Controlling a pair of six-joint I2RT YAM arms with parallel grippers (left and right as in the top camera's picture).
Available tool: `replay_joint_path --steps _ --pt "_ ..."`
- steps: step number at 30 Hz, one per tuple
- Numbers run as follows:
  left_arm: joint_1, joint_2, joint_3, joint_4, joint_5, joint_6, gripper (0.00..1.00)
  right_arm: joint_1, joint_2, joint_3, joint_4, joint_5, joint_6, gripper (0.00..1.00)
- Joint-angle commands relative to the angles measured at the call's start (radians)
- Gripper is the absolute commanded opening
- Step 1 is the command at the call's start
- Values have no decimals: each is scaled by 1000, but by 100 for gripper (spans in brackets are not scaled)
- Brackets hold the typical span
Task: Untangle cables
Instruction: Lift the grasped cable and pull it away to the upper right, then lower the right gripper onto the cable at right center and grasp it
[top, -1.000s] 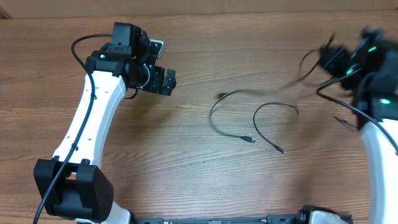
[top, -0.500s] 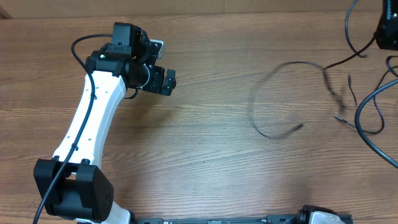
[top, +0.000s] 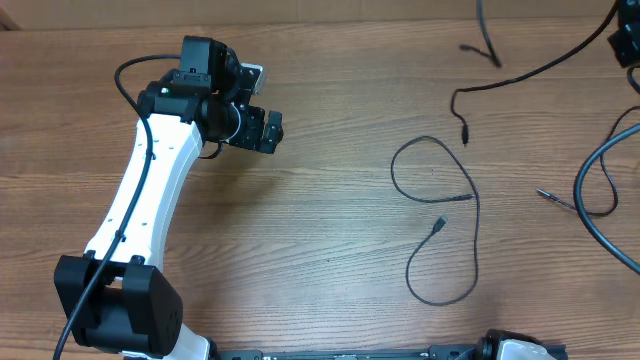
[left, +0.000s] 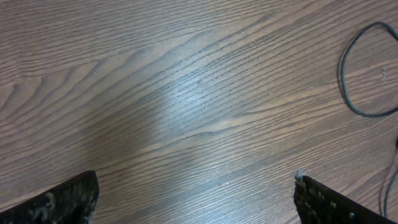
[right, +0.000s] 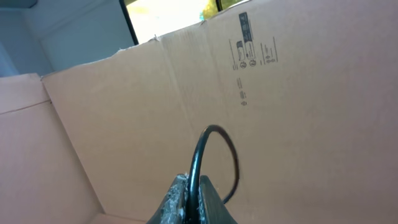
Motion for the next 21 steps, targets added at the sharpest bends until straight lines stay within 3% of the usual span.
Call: replay_joint_path --steps 1,6,10,15,17,21 --pt "4 -21 0 1 -2 -17 100 2 -4 21 -36 166 8 4" --pt "4 -21 0 2 -2 -17 100 2 17 21 -152 758 -76 4" --pt "4 -21 0 2 -2 -17 100 -75 51 21 -266 993 -109 4" --pt "4 -21 0 1 -2 -17 100 -405 108 21 -499 995 54 4" --pt "4 -21 0 1 -2 -17 100 -560 150 21 -553 876 53 4" --pt "4 -21 0 1 -2 -17 100 -716 212 19 -569 605 54 4"
